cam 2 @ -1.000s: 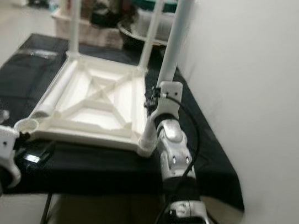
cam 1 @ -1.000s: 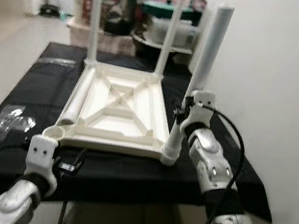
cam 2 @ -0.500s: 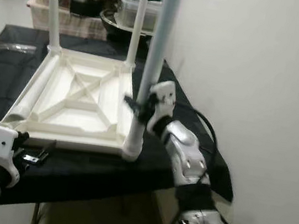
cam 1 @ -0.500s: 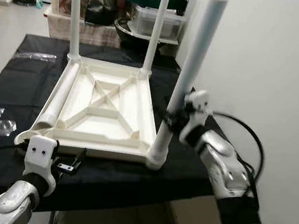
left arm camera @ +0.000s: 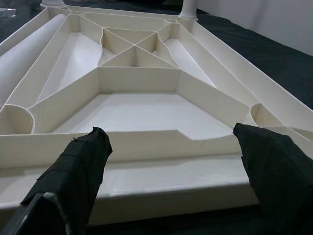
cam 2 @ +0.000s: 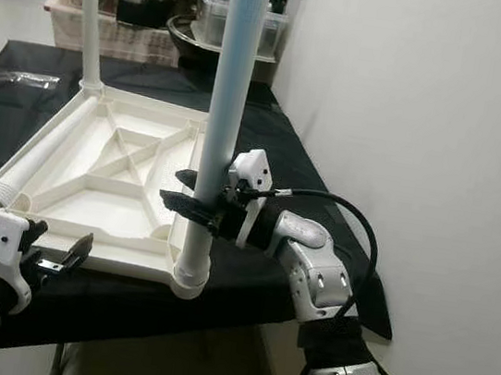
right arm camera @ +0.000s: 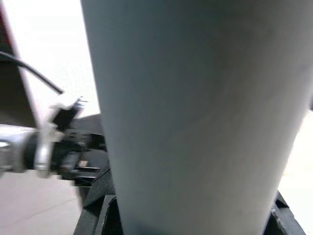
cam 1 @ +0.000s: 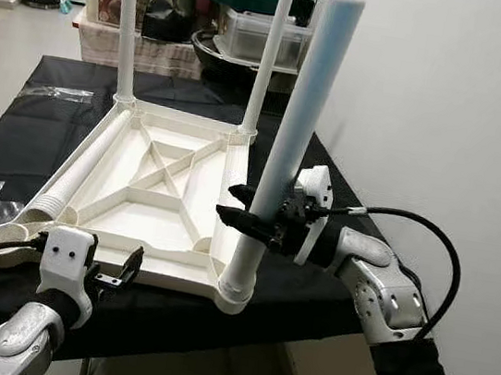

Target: Building children table

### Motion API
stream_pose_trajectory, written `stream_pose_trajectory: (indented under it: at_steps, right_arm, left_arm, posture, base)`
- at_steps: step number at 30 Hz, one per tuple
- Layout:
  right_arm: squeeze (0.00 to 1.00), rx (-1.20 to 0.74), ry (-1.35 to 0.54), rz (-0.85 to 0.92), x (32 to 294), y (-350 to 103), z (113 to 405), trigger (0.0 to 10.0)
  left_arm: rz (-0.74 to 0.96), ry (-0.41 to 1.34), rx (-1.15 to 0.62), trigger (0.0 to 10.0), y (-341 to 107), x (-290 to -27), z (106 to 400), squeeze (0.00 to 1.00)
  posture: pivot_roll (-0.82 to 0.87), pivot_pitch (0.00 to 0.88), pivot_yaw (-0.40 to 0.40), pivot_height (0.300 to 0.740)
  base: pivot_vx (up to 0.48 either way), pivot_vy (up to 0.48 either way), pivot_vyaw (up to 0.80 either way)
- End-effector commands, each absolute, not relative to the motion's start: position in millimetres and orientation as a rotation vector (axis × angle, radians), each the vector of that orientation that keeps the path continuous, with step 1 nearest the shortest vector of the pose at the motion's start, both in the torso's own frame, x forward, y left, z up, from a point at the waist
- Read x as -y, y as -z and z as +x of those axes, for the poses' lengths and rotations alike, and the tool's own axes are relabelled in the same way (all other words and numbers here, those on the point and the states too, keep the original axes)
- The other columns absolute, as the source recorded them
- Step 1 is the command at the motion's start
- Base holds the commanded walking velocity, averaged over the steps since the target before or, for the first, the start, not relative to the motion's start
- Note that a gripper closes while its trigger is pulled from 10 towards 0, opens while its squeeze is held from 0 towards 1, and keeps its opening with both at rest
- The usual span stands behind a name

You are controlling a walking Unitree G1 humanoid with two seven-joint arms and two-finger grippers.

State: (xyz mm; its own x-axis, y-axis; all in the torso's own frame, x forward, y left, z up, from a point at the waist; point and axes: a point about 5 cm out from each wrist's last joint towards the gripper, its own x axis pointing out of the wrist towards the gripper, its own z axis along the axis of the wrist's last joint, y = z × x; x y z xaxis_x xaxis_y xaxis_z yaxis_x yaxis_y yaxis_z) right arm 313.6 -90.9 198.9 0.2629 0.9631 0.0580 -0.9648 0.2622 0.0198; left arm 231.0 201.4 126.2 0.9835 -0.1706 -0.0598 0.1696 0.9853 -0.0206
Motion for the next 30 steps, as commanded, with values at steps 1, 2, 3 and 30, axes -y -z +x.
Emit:
stream_pose_trajectory:
  at_steps: [1,2,3,30]
  right_arm:
    - [0.0,-0.217,-1.433,0.184,79,-151,298,0.0]
    - [0.0,-0.217,-1.433,0.184,79,-151,298,0.0]
    - [0.0,-0.216,-1.444,0.187,79,-151,298,0.0]
    - [0.0,-0.258,-1.058,-0.01,79,-124,337,0.0]
  left_arm:
    - [-0.017,0.178,-0.07,10.0,-125,-200,231,0.0]
    - [-0.017,0.178,-0.07,10.0,-125,-200,231,0.0]
    - [-0.017,0.178,-0.07,10.0,-125,-200,231,0.0]
    - [-0.007,0.172,-0.077,10.0,-122,-200,230,0.0]
  posture:
    - [0.09,0.0,-0.122,0.74]
    - [0.09,0.0,-0.122,0.74]
    - [0.09,0.0,-0.122,0.74]
    - [0.09,0.0,-0.122,0.74]
  base:
    - [0.0,0.0,0.0]
    - [0.0,0.0,0.0]
    - [0.0,0.0,0.0]
    - [0.0,0.0,0.0]
